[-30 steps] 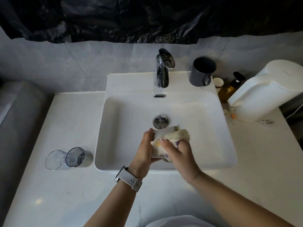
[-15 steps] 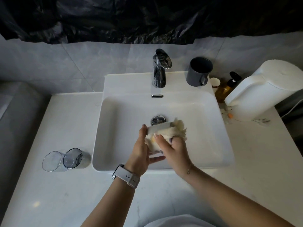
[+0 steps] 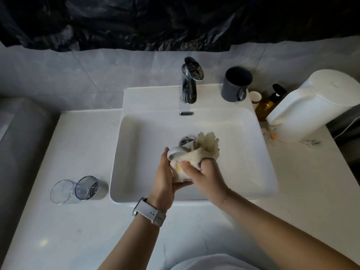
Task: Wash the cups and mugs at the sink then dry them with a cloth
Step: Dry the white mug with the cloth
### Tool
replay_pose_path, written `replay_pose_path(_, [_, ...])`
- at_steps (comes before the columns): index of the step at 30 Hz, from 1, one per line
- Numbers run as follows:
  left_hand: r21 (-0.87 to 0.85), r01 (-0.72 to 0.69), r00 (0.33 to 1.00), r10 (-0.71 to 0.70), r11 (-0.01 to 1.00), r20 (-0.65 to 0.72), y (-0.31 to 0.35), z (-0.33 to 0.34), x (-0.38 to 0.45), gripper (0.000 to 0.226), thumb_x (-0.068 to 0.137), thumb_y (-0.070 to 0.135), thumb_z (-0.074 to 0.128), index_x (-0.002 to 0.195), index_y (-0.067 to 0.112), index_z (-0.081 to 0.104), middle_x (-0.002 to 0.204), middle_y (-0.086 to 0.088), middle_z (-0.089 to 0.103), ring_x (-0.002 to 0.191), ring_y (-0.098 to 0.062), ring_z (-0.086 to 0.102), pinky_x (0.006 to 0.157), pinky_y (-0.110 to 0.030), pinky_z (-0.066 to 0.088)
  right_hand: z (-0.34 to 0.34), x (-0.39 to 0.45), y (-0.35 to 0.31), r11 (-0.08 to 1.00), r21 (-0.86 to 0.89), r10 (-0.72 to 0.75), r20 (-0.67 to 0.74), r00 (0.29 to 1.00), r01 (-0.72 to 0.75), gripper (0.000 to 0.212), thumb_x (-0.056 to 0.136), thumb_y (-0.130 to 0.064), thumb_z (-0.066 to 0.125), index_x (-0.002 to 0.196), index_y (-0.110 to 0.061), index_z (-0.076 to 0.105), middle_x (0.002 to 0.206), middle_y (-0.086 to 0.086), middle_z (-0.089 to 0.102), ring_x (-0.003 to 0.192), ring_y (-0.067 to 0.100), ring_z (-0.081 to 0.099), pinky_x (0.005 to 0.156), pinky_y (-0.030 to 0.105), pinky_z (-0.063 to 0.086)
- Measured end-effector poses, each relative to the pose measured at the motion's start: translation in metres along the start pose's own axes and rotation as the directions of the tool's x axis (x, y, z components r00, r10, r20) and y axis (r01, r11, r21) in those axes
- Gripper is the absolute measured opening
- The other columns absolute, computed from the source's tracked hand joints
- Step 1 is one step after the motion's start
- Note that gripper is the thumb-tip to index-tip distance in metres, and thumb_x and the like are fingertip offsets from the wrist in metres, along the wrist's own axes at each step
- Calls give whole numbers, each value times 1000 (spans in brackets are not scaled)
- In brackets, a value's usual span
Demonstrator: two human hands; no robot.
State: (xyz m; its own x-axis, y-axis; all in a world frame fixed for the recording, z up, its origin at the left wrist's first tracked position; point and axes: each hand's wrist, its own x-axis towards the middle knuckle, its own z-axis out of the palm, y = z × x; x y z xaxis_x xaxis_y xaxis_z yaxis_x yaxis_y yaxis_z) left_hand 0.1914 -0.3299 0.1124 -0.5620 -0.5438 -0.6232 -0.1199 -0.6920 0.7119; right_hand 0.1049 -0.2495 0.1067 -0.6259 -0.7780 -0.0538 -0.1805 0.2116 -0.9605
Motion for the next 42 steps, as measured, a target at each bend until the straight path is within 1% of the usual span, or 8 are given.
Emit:
replay_pose_path(6, [206,-335,916,369,919,-159,-11,-4,11,38,94,52,40,101,19,58,101,-20,64,88,-29,65,79,-59,56,-2,21,-29,949,222,193,159,968,-225,12,82,-11,63,77,0,69,61,7,54,56,10,50,60,25,43])
replay_pose_path(13, [-253,276,961,-267,927,68,15,-12,15,38,95,44,44,92,14,69,79,-9,72,64,-24,69,58,-32,55,-19,13,-3,728,-390,-485,288,826,564,45,89,-27,62,50,-17,42,45,-4,46,44,10,34,50,15,25])
replay_pose_path(17, [-262,422,906,-394,868,155,10,-5,14,40,93,45,48,96,11,69,85,-13,71,65,-30,69,53,-34,58,-48,18,16,593,-376,-619,352,702,712,20,94,-28,48,101,-11,57,91,13,71,89,18,55,76,23,42])
replay_pose_path(23, [-407,557,830,-471,724,298,-4,-3,19,46,90,46,49,119,12,62,102,-16,67,76,-36,67,46,-31,55,-76,3,-3,983,181,67,-331,941,-6,29,94,-29,55,67,-18,56,63,-14,63,58,-7,56,61,14,45])
replay_pose_path(28, [-459,480,865,-316,747,389,-6,-5,17,52,80,44,55,122,13,58,107,-13,64,82,-31,67,49,-29,55,-83,2,-8,671,715,253,30,967,-198,52,87,-52,54,122,-15,60,122,7,66,114,21,61,99,39,48])
replay_pose_path(32, [-414,351,922,-233,840,309,0,13,15,43,85,40,49,114,10,63,105,-17,66,77,-33,67,50,-29,55,-38,-6,-13,772,592,235,73,969,-232,49,78,-64,60,109,-26,66,123,38,47,116,52,44,97,62,38])
replay_pose_path(36, [-295,380,917,-315,877,246,1,17,16,42,92,44,46,114,10,60,107,-21,65,72,-37,67,47,-33,56,-30,7,-18,735,644,259,23,966,-212,38,96,-45,39,114,-19,61,122,11,63,108,16,62,81,25,52])
replay_pose_path(42, [-263,593,795,-501,761,342,4,2,28,57,79,48,57,124,13,56,110,-19,64,79,-38,66,48,-31,55,-34,20,-11,568,738,330,202,922,-365,50,99,-43,31,126,-9,57,120,10,66,111,22,61,80,35,50])
